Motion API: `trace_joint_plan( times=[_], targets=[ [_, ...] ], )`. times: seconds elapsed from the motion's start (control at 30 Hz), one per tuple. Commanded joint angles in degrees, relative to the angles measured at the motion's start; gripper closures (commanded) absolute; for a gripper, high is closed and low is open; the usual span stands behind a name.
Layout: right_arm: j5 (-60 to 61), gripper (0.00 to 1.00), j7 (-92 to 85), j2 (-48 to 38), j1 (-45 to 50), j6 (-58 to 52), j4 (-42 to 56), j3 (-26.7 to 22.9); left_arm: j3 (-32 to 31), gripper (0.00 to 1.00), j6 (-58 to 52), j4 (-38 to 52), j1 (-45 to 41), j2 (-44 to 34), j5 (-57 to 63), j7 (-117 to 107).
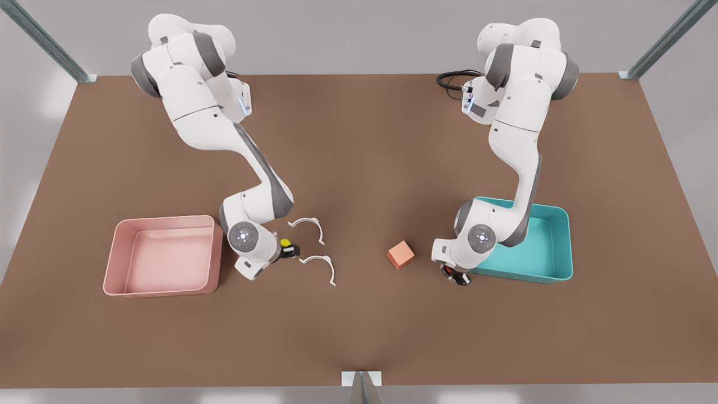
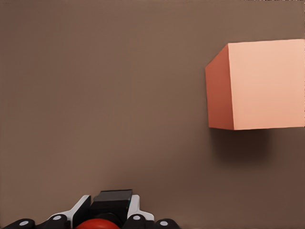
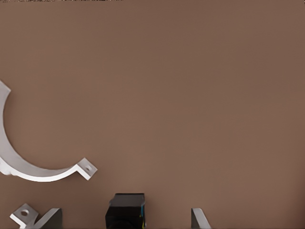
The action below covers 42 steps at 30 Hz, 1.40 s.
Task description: Place the red button in the blue storage box with the left arm, and place the yellow button in the pink storage box with the right arm
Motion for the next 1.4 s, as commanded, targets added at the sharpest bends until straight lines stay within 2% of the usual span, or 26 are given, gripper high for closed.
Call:
trace_joint_plan(
  times=[0.0, 0.23, 0.37, 0.5, 0.6, 0.67, 0.77, 0.8, 0.83, 0.93, 1.07, 1.1, 1.17, 1.23, 1.27, 1.37],
  targets=[
    [-0.8, 0.00, 19.0, 0.5, 0.1, 4.0, 0.0, -0.1, 0.0, 0.49, 0.6, 0.1, -0.1, -0.1, -0.1, 3.7],
    [-1.3, 0.00, 23.1, 1.3, 1.0, 3.8, -1.4, 0.0, 0.2, 0.52, -2.4, 0.8, -0.1, -3.1, 0.2, 3.7],
    [-1.3, 0.00, 23.8, -0.6, 1.5, 6.7, -6.7, 0.5, 0.3, 0.52, -11.2, 0.8, 0.6, -11.4, 0.1, 3.4],
    [-1.3, 0.00, 24.0, -5.3, 1.5, 9.3, -13.9, 0.6, 0.5, 0.52, -20.1, 0.2, 5.9, -16.3, 0.0, 12.1],
    [-1.3, 0.00, 24.0, -5.1, 1.5, 12.8, -15.3, 0.6, 0.4, 0.52, -20.8, -8.7, 10.7, -22.8, -0.2, 20.1],
    [-1.3, 0.00, 23.9, -4.5, 1.4, 14.4, -15.2, 0.6, 0.4, 0.52, -17.1, -16.8, 13.6, -25.7, -0.3, 23.2],
    [-1.4, 0.00, 23.8, -3.3, 1.2, 16.2, -15.0, 0.5, 0.4, 0.50, -14.3, -22.8, 15.4, -25.6, -0.4, 24.3],
    [-1.4, 0.00, 23.8, -2.9, 1.2, 16.2, -15.1, 0.5, 0.4, 0.17, -14.4, -23.2, 15.5, -25.1, -0.7, 24.2],
    [-1.4, 0.00, 23.7, -2.7, 1.2, 16.8, -15.1, 0.5, 0.4, 0.00, -14.6, -23.2, 15.3, -24.5, -2.2, 24.2],
    [-1.4, 0.00, 23.3, -2.5, 1.0, 17.2, -15.0, 0.5, 0.4, 0.00, -15.4, -23.2, 15.1, -24.4, -2.3, 24.1],
    [-1.4, 0.20, 23.2, -2.4, 1.1, 17.1, -15.0, 0.5, 0.3, 0.00, -18.5, -20.1, 15.1, -27.3, -2.5, 21.8],
    [-1.4, 0.33, 23.2, -2.4, 1.1, 17.1, -15.1, 0.5, 0.3, 0.00, -24.8, -11.1, 15.0, -26.3, -3.4, 9.8],
    [-1.4, 0.65, 23.2, -2.4, 1.1, 16.8, -15.0, 0.5, 0.5, 0.00, -26.9, -5.1, 15.6, -26.6, -3.4, -9.4],
    [-1.4, 0.72, 23.1, -2.4, 1.1, 16.8, -15.0, 0.5, 0.8, 0.00, -27.2, 1.6, 16.9, -29.4, -3.3, -36.0],
    [-1.4, 0.72, 23.1, -2.5, 1.1, 16.8, -14.7, 0.5, 1.6, 0.00, -27.2, 1.9, 16.9, -32.4, -2.0, -38.5],
    [-5.7, 0.73, 22.5, -3.6, 0.8, 16.8, -14.0, 0.5, 1.7, 0.00, -32.9, 2.0, 16.5, -34.6, 1.2, -46.9]
  ],
)
